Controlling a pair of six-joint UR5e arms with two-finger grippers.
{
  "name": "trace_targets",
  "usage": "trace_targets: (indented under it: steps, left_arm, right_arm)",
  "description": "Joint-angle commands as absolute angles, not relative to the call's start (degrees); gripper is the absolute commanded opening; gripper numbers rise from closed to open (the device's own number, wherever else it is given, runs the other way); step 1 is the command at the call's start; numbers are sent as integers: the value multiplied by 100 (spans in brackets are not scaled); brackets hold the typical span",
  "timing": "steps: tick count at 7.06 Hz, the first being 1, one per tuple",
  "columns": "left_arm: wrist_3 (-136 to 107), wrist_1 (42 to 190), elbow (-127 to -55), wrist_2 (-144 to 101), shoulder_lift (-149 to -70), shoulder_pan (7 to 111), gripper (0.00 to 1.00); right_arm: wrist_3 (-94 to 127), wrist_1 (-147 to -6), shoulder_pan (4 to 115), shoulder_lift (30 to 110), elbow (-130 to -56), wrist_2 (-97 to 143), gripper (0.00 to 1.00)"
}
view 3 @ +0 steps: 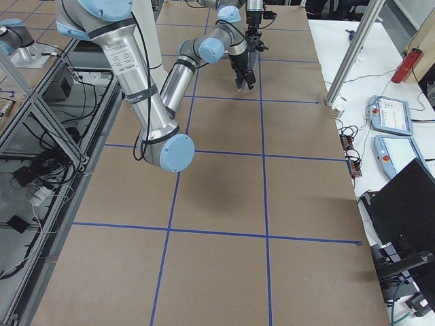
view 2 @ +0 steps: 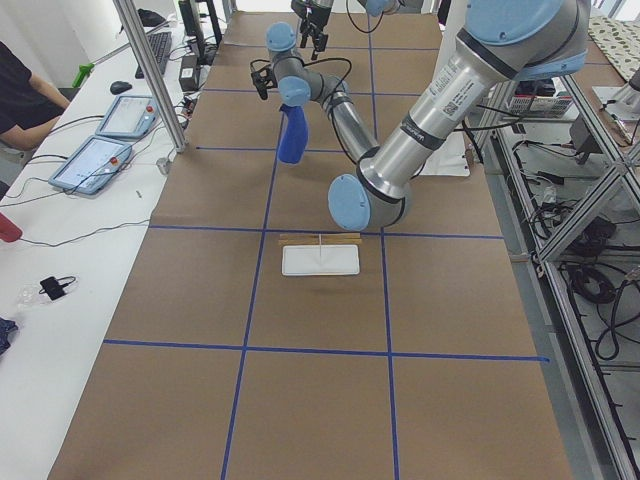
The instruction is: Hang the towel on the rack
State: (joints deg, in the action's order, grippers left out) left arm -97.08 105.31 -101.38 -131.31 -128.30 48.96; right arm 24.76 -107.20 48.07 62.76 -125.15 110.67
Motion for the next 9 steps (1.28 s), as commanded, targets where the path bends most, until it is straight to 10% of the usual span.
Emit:
trace_targets:
  steps: [1, 9]
  left_arm:
    - [-9442, 10460, -11026, -13157, -11992, 5185, 0]
    - [-5532, 10134, -12252, -13113, -8194, 6520, 0]
  right_arm:
    - [2294, -11597, 5647, 6354, -12490, 12045, 100]
    - [2303, -12138, 6346, 6671, -12041, 13043, 100]
